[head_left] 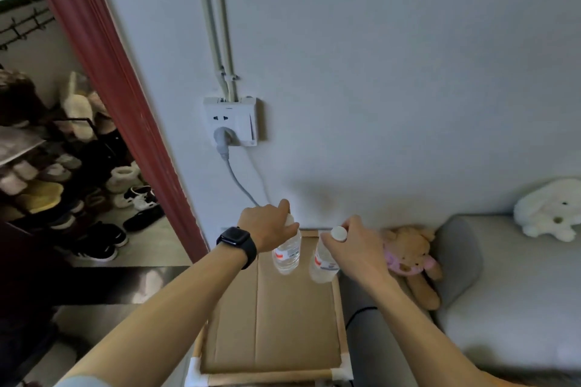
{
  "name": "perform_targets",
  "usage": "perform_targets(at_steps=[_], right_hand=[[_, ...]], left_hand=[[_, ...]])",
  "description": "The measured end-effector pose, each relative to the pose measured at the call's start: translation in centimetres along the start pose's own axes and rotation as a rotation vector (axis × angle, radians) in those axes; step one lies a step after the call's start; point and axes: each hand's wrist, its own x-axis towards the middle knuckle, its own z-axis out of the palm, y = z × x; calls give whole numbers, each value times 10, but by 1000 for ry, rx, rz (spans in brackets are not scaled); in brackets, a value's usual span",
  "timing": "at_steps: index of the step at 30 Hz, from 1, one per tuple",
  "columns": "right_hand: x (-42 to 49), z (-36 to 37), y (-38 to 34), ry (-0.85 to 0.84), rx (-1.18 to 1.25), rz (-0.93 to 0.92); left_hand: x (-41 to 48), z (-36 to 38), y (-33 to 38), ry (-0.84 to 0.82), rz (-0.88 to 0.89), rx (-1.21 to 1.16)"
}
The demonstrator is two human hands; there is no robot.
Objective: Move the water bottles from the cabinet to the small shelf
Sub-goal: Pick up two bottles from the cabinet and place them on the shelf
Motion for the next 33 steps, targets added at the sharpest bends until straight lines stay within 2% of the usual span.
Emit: perform_targets(at_steps=[5, 9, 16, 23, 28, 33], right_hand=[[29, 13, 5, -112, -26, -28], [43, 20, 7, -146, -55, -62], [60, 17, 8, -212, -172, -119], [60, 16, 7, -174, -281, -217], [59, 11, 9, -231, -337, -354], [61, 8, 10, -307, -325, -397]], left_hand=[[15, 7, 3, -60, -54, -36], [24, 14, -3, -86, -120, -170], [40, 12, -18, -201, -43, -251], [44, 8, -15, -180, 70, -195], [37, 14, -5, -131, 25, -139], [32, 19, -2, -75, -7, -179]])
